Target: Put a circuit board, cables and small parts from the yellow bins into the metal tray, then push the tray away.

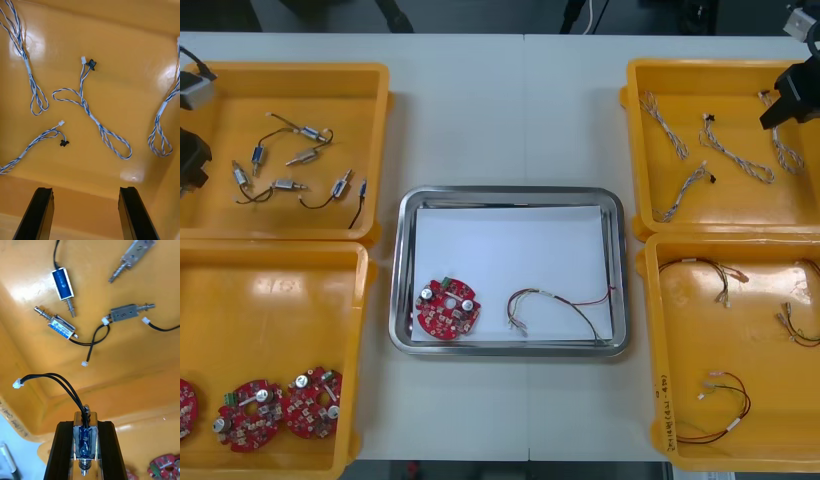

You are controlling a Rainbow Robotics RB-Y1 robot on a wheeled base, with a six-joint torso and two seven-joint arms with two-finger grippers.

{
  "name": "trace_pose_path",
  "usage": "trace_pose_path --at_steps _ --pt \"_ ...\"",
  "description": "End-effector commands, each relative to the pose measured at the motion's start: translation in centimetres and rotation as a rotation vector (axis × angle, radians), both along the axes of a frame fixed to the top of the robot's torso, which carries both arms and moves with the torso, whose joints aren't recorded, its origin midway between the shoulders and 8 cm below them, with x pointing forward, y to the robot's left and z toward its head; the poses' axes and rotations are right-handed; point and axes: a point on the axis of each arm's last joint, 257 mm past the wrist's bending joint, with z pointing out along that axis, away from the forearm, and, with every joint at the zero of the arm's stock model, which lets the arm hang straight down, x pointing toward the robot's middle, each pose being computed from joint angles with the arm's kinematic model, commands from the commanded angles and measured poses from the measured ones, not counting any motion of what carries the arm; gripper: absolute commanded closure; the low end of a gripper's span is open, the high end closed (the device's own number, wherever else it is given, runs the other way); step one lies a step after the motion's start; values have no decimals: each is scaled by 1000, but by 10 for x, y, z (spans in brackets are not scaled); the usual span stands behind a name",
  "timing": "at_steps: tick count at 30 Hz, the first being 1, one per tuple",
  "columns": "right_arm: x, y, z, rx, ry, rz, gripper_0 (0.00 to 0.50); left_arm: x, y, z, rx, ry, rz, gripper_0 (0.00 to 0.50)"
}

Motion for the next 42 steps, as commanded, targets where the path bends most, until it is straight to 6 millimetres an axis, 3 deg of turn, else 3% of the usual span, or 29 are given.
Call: trace_pose_path --at_steps 1,5,11,18,32,42 --pt "25 3 35 -116 -98 63 0 2 -23 44 -44 -79 70 500" --pt "32 2 35 -160 -114 77 0 -2 -39 53 -65 -102 92 500" --pt "42 11 19 -143 -109 84 0 5 -78 69 -126 -191 127 500" --pt "52 9 3 -161 -118 133 0 8 -118 72 -205 -232 159 500" --pt "69 7 -18 -212 -169 250 0 -1 -192 50 -227 -243 183 500" --pt "80 22 -40 -198 -191 270 0 -12 -246 31 -297 -208 228 500"
